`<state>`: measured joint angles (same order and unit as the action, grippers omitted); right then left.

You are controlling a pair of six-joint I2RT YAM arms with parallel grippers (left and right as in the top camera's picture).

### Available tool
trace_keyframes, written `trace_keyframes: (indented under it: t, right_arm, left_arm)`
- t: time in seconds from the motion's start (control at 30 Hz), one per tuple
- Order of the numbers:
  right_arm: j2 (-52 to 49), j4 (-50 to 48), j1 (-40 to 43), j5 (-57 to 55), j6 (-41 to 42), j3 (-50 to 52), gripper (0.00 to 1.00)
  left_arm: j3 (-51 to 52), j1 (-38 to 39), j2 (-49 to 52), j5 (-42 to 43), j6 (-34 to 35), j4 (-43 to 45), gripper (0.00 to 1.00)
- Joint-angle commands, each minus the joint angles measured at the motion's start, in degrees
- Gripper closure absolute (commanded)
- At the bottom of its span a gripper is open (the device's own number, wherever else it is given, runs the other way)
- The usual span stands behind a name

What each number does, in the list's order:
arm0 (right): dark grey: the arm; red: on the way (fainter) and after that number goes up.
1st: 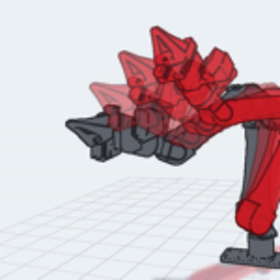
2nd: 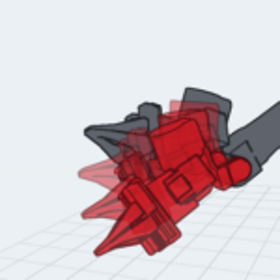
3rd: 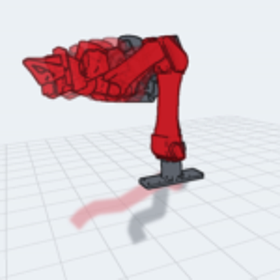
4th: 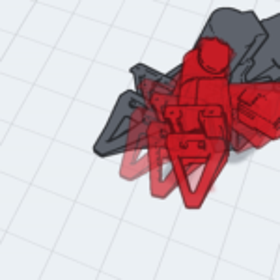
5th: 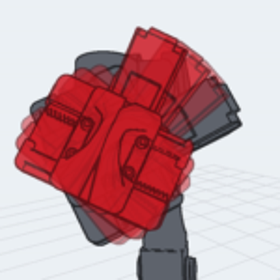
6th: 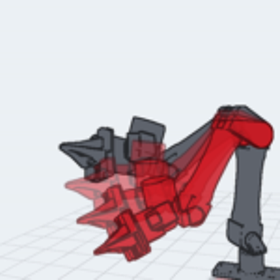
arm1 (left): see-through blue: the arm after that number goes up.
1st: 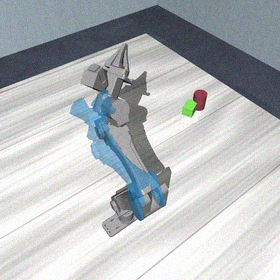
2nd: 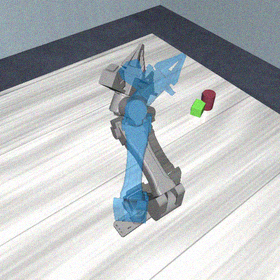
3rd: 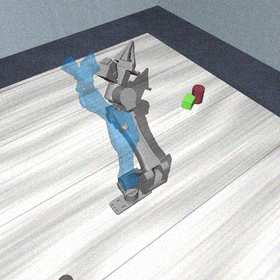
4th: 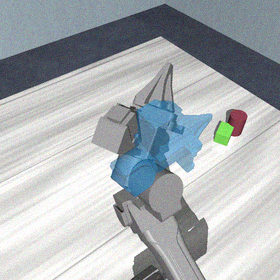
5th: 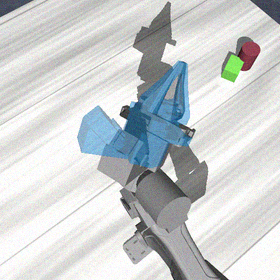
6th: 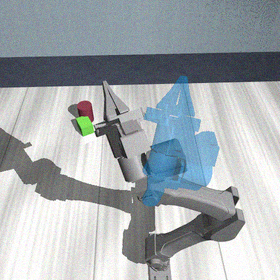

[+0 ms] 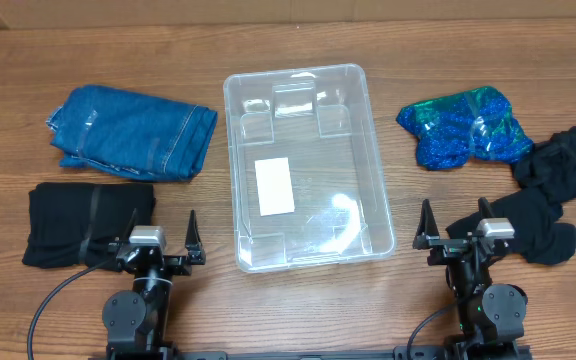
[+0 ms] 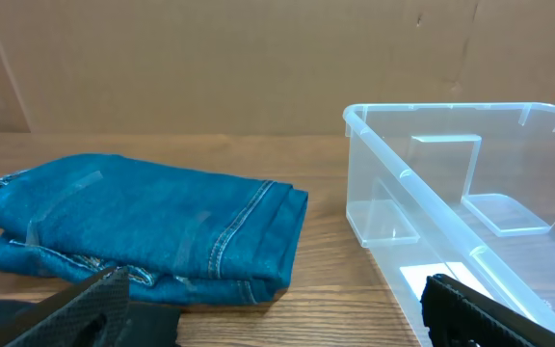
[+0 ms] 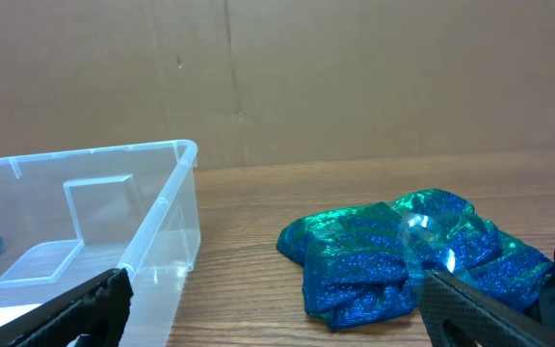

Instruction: Pack container

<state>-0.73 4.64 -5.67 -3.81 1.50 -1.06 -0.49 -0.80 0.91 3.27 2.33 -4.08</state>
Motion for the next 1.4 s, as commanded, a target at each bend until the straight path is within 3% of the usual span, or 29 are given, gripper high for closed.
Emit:
trace_keyframes:
  t: [0.0,0.1,0.2,0.37,0.53,0.67,0.8,0.87,1.0,1.13,1.37]
  right_arm:
    - [0.5,-0.2,-0.3,0.0,2.1,0.6,0.00]
    - [0.5,-0.2,-0.3,0.0,7.9,0.6,0.00]
    - [0.4,1.9,-0.3,-0.7,12.7,-0.8,0.00]
    - [-4.0,8.4,-0.3,-4.8,14.0,-10.6,0.00]
    - [-26.4,19.2,-0.3,-4.7,14.7,-33.5,0.00]
    - [-47.8,28.8,0.2,-1.9,14.6,-51.3,0.00]
    - [-70.6,44.8,9.6,16.5,14.6,-69.7,0.00]
    - [-77.7,48.7,15.5,23.3,14.7,-74.5,0.00]
    - [-87.5,47.5,26.0,27.5,15.3,-74.8,0.00]
    - [-96.9,46.0,27.6,27.5,16.5,-74.3,0.00]
    - [-102.9,29.2,27.6,27.3,25.7,-67.2,0.00]
  left_arm:
    - [0.2,-0.3,-0.7,0.8,-1.5,0.0,0.00]
    - [0.2,-0.3,-0.7,0.9,1.5,0.1,0.00]
    - [0.0,-0.3,-0.7,2.4,10.3,0.0,0.00]
    - [-7.9,-0.3,-0.3,3.5,10.5,-3.8,0.00]
    - [-25.5,-0.3,12.3,2.5,9.7,-11.3,0.00]
    - [-43.2,-0.3,29.4,2.5,9.7,-26.1,0.00]
    - [-59.5,-0.3,44.5,4.5,8.4,-41.2,0.00]
    - [-63.5,-0.3,48.8,4.5,8.4,-44.8,0.00]
    - [-64.6,-0.3,52.7,5.2,8.4,-45.7,0.00]
    - [-64.6,-0.3,53.6,5.2,8.4,-45.8,0.00]
    - [-64.6,-0.3,53.8,5.2,8.4,-45.8,0.00]
